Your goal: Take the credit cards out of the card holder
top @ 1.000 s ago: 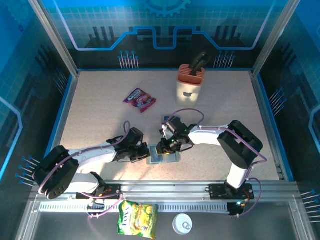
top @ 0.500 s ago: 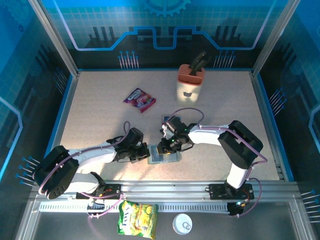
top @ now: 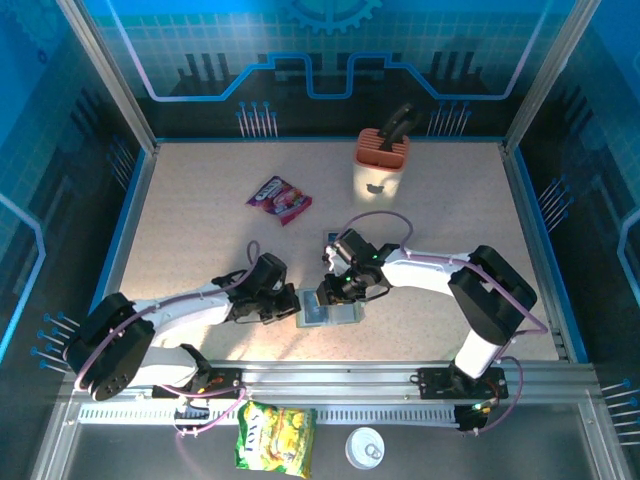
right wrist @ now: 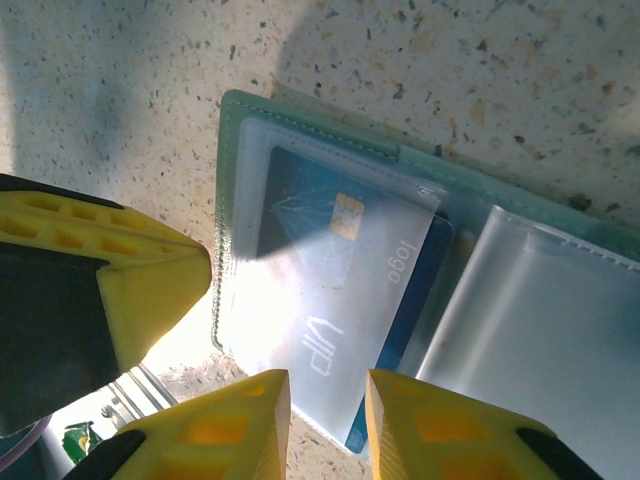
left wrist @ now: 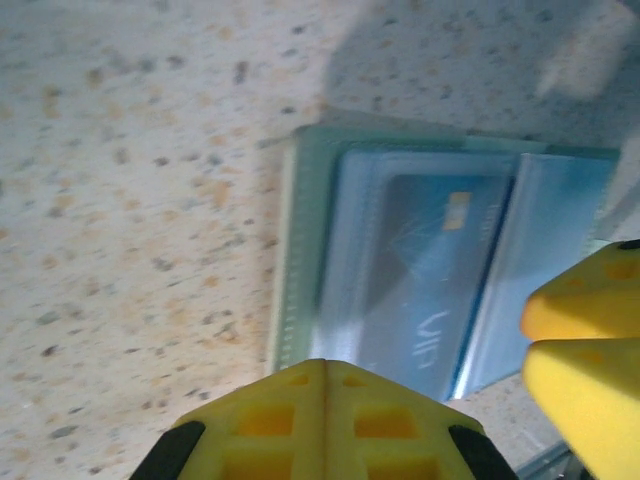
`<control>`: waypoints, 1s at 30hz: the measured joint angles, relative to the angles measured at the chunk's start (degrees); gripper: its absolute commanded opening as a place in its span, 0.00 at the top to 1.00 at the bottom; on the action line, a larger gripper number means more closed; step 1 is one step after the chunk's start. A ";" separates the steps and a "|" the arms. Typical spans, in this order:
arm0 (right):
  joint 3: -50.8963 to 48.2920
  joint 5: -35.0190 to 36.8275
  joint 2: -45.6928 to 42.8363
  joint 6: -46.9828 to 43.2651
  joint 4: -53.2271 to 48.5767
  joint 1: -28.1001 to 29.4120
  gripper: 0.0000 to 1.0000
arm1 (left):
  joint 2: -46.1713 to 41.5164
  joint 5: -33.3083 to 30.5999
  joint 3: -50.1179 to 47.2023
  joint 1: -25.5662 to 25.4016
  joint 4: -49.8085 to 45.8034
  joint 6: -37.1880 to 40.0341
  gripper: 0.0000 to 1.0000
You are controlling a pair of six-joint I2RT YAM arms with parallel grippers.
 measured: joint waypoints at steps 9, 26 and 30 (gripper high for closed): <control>0.00 -0.04 -0.20 0.07 0.07 0.00 0.73 | 5.16 2.03 2.36 0.00 1.92 1.14 1.00; -0.04 -1.03 1.81 1.57 2.49 0.00 0.72 | 5.57 2.01 2.69 0.00 1.38 1.53 1.00; -0.11 -1.66 2.89 2.05 3.30 0.00 0.72 | 5.57 2.01 2.69 0.00 1.38 1.53 1.00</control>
